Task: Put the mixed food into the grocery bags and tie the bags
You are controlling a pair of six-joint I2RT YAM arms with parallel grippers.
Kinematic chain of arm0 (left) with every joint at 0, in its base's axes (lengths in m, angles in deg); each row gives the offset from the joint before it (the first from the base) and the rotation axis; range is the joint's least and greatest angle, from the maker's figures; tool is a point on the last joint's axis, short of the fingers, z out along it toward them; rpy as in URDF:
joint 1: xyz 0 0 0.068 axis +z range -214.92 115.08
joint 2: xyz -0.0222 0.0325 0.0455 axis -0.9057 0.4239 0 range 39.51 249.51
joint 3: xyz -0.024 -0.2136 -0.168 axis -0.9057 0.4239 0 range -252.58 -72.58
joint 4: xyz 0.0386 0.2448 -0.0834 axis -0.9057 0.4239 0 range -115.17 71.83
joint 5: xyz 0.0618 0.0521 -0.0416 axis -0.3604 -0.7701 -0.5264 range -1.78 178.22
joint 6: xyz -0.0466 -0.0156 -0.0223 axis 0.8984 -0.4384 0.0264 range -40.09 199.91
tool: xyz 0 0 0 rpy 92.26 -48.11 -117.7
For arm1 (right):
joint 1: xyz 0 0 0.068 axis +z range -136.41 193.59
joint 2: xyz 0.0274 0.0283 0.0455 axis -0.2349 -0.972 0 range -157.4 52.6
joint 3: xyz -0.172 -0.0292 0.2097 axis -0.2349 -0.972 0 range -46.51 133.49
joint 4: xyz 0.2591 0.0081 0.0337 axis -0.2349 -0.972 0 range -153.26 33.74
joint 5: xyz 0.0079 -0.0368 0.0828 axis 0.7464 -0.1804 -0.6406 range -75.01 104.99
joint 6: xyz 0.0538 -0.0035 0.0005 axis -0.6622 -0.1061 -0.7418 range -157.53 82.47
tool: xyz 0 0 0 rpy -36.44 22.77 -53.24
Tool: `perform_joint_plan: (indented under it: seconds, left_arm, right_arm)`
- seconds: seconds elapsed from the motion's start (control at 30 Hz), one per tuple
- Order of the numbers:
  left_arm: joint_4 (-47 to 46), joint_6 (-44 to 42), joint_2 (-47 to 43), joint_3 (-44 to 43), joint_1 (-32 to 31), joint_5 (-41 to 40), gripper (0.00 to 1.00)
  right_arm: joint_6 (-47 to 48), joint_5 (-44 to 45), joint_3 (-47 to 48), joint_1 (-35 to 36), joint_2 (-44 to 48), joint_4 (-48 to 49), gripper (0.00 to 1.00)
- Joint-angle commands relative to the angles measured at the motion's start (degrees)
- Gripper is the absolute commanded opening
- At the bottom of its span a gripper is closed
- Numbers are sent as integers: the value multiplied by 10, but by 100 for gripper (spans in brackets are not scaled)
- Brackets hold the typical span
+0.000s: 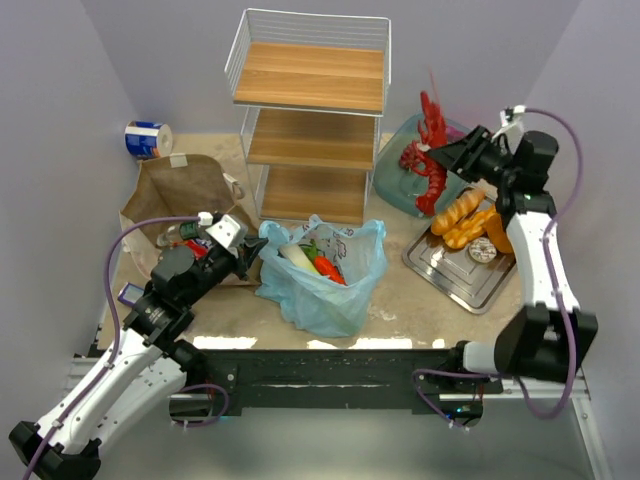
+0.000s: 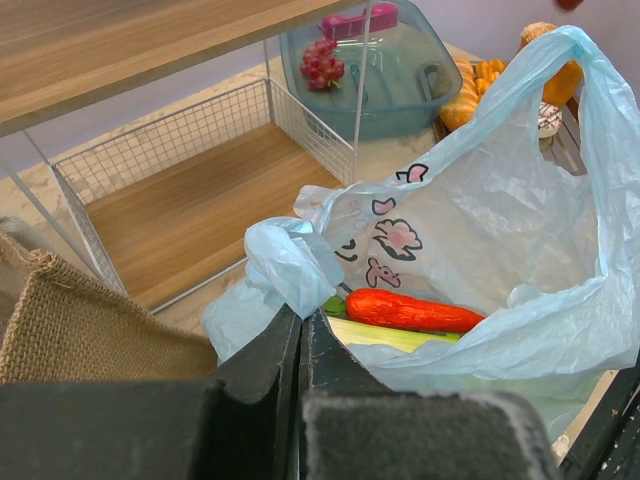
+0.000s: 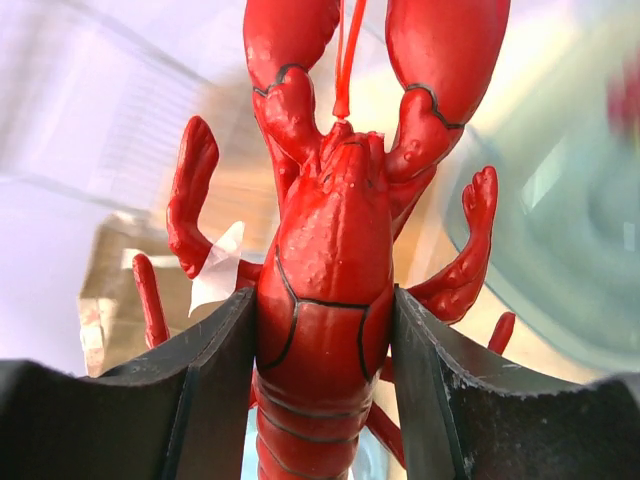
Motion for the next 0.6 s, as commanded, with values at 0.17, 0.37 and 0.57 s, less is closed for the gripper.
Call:
perform_joint_plan:
  seconds: [0.17, 0.37, 0.57]
  left_arm:
    - [-41, -1, -16, 3, 5, 9, 0]
    - [-44, -2, -17, 6, 6, 16, 0]
    - [-44, -3, -21, 11, 8, 10, 0]
  right_arm:
    - [66, 63, -43, 167, 227, 221, 0]
    - [119, 74, -122, 304, 247, 360, 0]
    - [238, 87, -138, 420, 177, 356, 0]
